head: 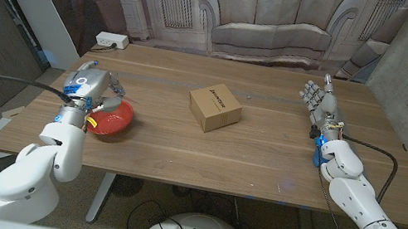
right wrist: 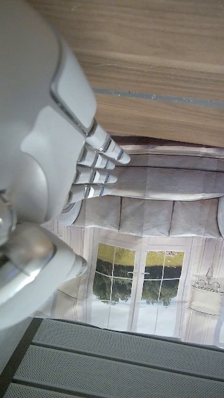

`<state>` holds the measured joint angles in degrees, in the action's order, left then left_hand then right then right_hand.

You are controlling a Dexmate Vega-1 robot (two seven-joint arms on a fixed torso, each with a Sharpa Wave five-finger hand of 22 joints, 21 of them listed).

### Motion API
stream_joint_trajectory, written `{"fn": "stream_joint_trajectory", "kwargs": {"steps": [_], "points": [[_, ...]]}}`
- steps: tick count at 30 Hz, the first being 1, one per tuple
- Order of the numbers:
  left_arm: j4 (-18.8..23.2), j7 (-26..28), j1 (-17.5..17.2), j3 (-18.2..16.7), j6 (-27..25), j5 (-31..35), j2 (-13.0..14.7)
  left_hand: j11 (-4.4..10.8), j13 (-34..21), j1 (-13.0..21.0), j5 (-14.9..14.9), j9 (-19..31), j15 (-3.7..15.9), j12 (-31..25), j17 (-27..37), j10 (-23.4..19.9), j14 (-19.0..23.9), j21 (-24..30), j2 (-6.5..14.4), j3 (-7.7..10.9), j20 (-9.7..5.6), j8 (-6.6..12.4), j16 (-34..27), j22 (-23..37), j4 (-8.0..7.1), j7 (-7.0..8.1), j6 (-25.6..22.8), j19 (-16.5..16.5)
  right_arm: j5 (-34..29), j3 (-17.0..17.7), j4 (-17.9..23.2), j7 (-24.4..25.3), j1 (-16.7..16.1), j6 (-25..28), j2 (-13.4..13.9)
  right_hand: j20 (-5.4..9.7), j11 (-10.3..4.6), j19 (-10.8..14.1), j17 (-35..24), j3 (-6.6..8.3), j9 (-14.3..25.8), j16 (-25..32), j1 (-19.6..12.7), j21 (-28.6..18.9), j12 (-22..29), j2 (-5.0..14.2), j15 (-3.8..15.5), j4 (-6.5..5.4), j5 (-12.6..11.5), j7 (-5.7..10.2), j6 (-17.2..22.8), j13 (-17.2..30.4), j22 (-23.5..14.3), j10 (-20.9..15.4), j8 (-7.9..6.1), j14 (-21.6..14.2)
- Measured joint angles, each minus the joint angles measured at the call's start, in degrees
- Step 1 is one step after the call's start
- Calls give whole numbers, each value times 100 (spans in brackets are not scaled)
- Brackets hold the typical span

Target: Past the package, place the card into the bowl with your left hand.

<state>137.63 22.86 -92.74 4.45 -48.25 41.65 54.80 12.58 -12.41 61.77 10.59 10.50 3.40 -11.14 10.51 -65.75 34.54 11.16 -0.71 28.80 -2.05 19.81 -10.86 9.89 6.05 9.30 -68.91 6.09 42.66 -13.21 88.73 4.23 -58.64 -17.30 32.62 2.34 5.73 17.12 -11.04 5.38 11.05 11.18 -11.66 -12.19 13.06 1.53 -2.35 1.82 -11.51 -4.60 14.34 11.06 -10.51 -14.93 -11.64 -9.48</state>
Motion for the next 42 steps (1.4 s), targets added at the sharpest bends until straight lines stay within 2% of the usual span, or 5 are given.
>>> {"fn": "stream_joint_trajectory", "kwargs": {"steps": [10, 32, 42], "points": [[-122, 43, -53, -157, 7, 10, -94, 0, 0, 0, 0, 3, 0, 0, 0, 0, 0, 0, 0, 30, -22, 14, 0, 0, 16, 0, 0, 22, 12, 21, 8, 0, -42, -51, -9, 0, 0, 0, 0, 0, 0, 0, 0, 0, 0, 0, 0, 0, 0, 0, 0, 0, 0, 0, 0, 0], [-278, 38, -175, -168, -420, 364, -86, 0, 1, 7, 0, 9, 0, 0, 0, 0, 0, 0, -39, 77, -21, 13, 0, 0, 18, 1, 1, 21, 19, 19, 26, 8, -31, -13, 3, 0, 0, 0, 0, -1, 0, 0, -23, 0, 0, 23, 0, 1, 0, 0, 0, 0, 0, 1, 0, 0], [-336, 116, -238, -195, -517, 379, -119, 0, 1, 7, -1, 14, -29, 0, 0, 0, 29, 0, -39, 101, -21, 35, 0, 0, -6, 2, 2, 21, 30, 22, 9, 7, -49, -13, 4, 0, -1, 0, 0, -48, 0, 0, -23, 0, 0, 23, 0, 1, 0, 0, 0, 0, 0, 1, 0, 0]]}}
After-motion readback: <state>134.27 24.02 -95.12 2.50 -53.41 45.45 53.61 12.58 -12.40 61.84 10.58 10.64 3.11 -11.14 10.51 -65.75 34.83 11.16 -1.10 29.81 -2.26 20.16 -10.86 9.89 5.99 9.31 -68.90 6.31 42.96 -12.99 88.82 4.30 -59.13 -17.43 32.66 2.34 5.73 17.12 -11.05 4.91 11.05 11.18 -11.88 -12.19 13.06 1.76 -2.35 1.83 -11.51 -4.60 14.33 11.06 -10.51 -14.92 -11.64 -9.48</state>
